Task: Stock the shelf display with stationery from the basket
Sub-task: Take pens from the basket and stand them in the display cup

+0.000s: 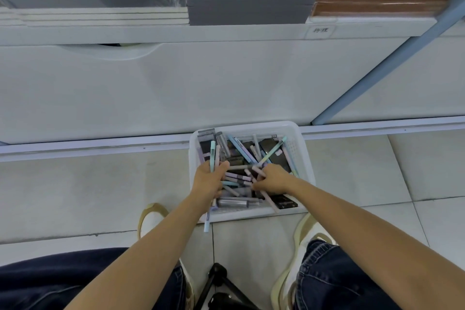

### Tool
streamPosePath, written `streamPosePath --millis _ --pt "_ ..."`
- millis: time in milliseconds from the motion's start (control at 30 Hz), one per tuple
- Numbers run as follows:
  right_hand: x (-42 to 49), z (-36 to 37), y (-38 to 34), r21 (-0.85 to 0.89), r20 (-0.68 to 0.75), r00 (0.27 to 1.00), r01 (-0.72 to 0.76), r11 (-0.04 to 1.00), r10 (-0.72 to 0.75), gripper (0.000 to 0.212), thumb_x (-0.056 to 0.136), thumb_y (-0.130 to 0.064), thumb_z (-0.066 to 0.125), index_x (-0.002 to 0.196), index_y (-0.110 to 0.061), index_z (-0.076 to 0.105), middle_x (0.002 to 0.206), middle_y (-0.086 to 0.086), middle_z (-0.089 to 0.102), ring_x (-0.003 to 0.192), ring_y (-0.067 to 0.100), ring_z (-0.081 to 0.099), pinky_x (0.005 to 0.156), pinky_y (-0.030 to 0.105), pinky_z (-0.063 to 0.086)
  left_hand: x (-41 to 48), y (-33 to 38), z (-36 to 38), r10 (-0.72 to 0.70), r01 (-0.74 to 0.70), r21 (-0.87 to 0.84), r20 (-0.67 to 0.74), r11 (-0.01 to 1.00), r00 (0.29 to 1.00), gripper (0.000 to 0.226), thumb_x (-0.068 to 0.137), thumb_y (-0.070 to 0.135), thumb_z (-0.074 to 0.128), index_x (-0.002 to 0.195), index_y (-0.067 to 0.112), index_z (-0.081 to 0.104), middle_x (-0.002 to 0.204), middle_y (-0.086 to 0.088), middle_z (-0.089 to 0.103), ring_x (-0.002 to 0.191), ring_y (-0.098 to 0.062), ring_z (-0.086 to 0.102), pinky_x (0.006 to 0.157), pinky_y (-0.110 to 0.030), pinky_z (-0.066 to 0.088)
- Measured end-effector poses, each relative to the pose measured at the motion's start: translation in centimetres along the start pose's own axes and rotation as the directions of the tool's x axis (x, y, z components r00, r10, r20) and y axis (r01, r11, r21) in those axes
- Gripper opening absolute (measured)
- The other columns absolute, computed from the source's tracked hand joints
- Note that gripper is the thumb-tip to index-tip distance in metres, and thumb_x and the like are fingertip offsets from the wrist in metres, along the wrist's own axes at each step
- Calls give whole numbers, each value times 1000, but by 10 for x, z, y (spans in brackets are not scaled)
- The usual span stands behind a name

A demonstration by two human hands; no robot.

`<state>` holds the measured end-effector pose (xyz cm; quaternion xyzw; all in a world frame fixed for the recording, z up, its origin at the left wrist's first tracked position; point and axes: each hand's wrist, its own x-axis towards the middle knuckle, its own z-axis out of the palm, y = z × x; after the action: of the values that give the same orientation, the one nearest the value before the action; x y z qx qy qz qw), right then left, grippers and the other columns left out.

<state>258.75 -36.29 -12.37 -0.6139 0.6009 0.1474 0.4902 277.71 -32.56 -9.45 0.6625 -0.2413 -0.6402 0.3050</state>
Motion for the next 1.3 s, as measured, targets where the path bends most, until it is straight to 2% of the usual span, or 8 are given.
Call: streamPosePath --millis 133,333,567,633,867,1067,1167,1300 --pt "-22 -43 -17 392 108 979 118 912 -173 24 89 -27 69 66 -21 67 50 -10 52 46 5 44 47 16 38 -5 8 3 5 -4 -31 18 1000 1000 25 93 29 64 80 9 56 60 -2 48 35 -6 36 34 -18 31" --pt "-47 -76 -72 472 68 926 299 829 -372 22 89 -26 69 85 -5 72 55 -5 48 48 7 38 46 17 30 -19 65 19 242 -248 -123 -64 961 968 25 94 19 62 72 8 61 51 -2 55 37 -9 47 37 -18 38" --pt "-101 -144 -132 607 -252 866 489 627 -432 41 105 -25 34 89 -4 66 88 13 68 62 17 54 59 25 44 -58 153 -4 557 -574 -23 -212 818 803 33 99 20 50 69 7 48 45 4 54 35 -8 39 38 -21 33" --pt "-119 -162 -141 552 -338 821 569 610 -459 45 105 -28 30 90 -6 67 86 9 65 67 17 55 67 27 47 -77 172 -5 600 -602 28 -133 798 789 36 96 24 58 64 12 48 43 4 50 36 -9 40 40 -22 35" --pt "-175 -197 -157 481 -535 660 751 453 -527 49 102 -42 38 84 -9 69 63 5 42 50 12 39 47 23 34 -138 205 -3 552 -557 -21 172 830 816 28 82 27 76 90 2 68 47 2 43 37 -9 34 37 -19 32" --pt "-225 -219 -159 417 -664 537 844 338 -520 16 84 -26 70 84 -10 67 73 6 63 57 13 54 59 27 47 -177 248 -10 644 -636 -116 56 763 763 23 82 23 76 78 6 61 51 -2 41 37 -9 31 36 -19 31" --pt "-247 -226 -159 386 -583 566 825 413 -583 10 75 -15 76 83 -11 72 79 11 73 62 15 67 62 23 56 -194 274 -13 697 -689 -160 -11 707 717 30 80 27 77 87 1 64 49 1 41 37 -9 31 36 -19 30" --pt "-266 -223 -167 343 -468 584 812 473 -663 13 87 -12 70 100 -11 73 87 12 74 74 20 72 67 24 57 -215 299 -6 791 -772 -224 -6 595 611 35 76 32 80 63 13 53 43 6 37 35 -9 27 36 -18 27"
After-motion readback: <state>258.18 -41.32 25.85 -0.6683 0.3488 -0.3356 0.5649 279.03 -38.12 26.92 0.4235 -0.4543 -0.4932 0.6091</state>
